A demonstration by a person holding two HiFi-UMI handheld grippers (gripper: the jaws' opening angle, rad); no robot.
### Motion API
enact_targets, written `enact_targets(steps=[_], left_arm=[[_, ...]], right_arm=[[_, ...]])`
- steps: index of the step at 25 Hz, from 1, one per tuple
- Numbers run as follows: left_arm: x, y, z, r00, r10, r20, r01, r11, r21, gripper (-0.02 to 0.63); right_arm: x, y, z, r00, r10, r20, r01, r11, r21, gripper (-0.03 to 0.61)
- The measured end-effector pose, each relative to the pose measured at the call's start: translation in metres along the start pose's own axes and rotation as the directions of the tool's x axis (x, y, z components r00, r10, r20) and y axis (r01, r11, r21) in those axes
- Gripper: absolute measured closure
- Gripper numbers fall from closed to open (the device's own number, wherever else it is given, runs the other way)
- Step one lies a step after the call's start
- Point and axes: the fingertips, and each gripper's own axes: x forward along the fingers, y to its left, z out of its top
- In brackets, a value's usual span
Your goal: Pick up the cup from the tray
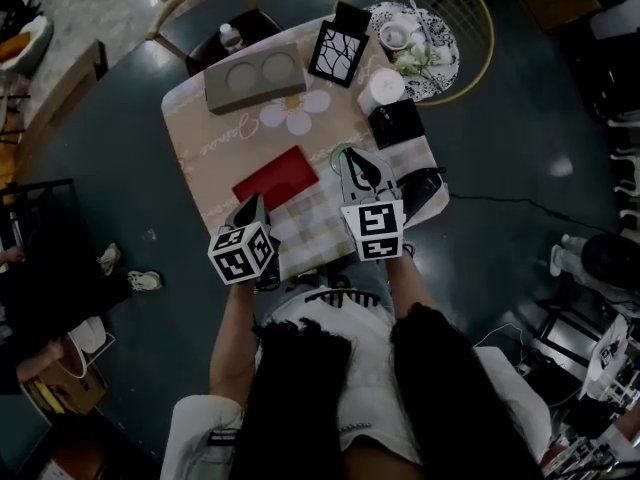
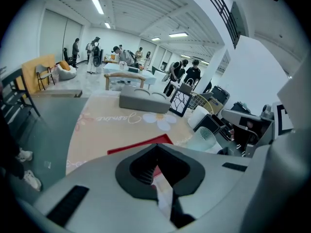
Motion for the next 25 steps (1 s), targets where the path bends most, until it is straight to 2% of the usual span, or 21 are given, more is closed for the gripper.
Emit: enact_targets(steps=[4, 7, 9, 11, 15, 20, 25], left_arm=[[-0.008, 0.0, 0.005, 0.999, 0.005, 0.036, -0.005, 1.0, -0.005, 0.608], [-0.013, 0.003, 0.012, 0.997, 0.053, 0.062, -0.057, 0.996, 0.075, 0.607], [-0.018, 0.001, 0.015, 0.995, 0.06, 0.075, -0.067, 0.992, 0.106, 0.607], [-0.023, -0.001, 0.018, 0.995, 0.043, 0.094, -0.05, 0.996, 0.077, 0.609], [-0.03, -0.002, 0.021, 0.992, 0.029, 0.124, -0.03, 0.999, 0.011, 0.608], [-0.039, -0.007, 0.019, 0.99, 0.053, 0.131, -0.07, 0.989, 0.129, 0.608], [-0.042, -0.009, 0.012, 0.99, 0.038, 0.135, -0.051, 0.994, 0.096, 0.607]], right_arm=[[-0.005, 0.011, 0.003, 1.0, 0.014, -0.001, -0.014, 1.0, -0.014, 0.571], [-0.007, 0.019, 0.003, 0.999, 0.044, -0.019, -0.045, 0.998, -0.054, 0.571], [-0.009, 0.022, 0.004, 0.998, 0.059, -0.021, -0.06, 0.997, -0.044, 0.572], [-0.012, 0.024, 0.006, 0.998, 0.064, -0.021, -0.064, 0.997, -0.029, 0.572], [-0.016, 0.027, 0.003, 0.998, 0.046, -0.045, -0.048, 0.997, -0.057, 0.574], [-0.02, 0.031, -0.002, 0.998, 0.034, -0.061, -0.036, 0.999, -0.039, 0.574], [-0.022, 0.039, -0.01, 0.996, 0.055, -0.075, -0.057, 0.998, -0.026, 0.574]])
